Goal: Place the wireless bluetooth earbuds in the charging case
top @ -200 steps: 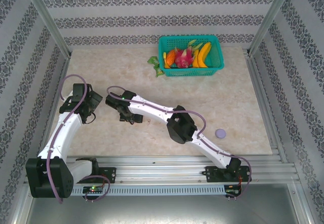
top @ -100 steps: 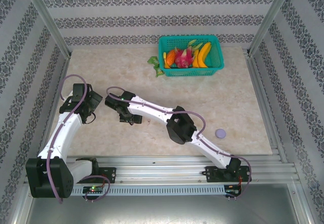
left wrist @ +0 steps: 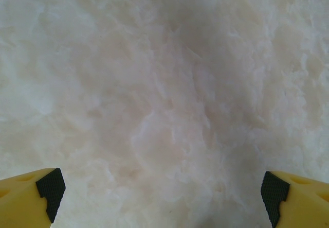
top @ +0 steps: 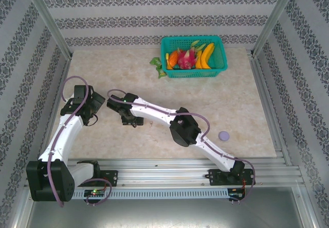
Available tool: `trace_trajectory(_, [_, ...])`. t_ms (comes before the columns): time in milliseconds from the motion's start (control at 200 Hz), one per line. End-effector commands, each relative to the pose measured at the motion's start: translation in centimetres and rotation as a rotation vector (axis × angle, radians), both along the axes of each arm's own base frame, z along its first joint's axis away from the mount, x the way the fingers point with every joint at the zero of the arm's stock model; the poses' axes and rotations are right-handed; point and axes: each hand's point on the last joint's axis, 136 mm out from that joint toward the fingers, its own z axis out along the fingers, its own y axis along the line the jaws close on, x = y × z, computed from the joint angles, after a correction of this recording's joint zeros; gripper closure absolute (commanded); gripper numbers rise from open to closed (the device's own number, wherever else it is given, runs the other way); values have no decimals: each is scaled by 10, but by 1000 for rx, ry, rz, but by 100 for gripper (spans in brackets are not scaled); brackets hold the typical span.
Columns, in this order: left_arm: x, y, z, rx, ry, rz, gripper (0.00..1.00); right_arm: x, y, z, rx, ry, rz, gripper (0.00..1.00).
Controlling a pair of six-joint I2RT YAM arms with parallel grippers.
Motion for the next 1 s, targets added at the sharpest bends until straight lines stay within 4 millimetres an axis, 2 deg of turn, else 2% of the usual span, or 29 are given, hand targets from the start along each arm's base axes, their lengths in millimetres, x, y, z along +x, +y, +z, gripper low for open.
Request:
trace_trajectory(0, [10,-1,7,0,-50,-46,0,6,5,21,57,-33,51,53])
trace_trajectory(145, [20,-11,12,-28,-108,-101,0,25,-7,47,103,-76,18,53])
trace_trajectory(275, [22,-16,8,-57,-127,-113,0,43,-22,66,133,-103,-17,53])
trace_trajectory(480, [24,-35,4,-100,-178,-179,0,68,-53,80,176,-126,-92,53])
trace_trajectory(769, [44,-115,9,-235,-434,-445,0,94,-95,82,277,-113,-233,53])
trace_trajectory(994, [54,-195,14,-216,-527,-713,0,108,-119,79,430,-65,-384,53])
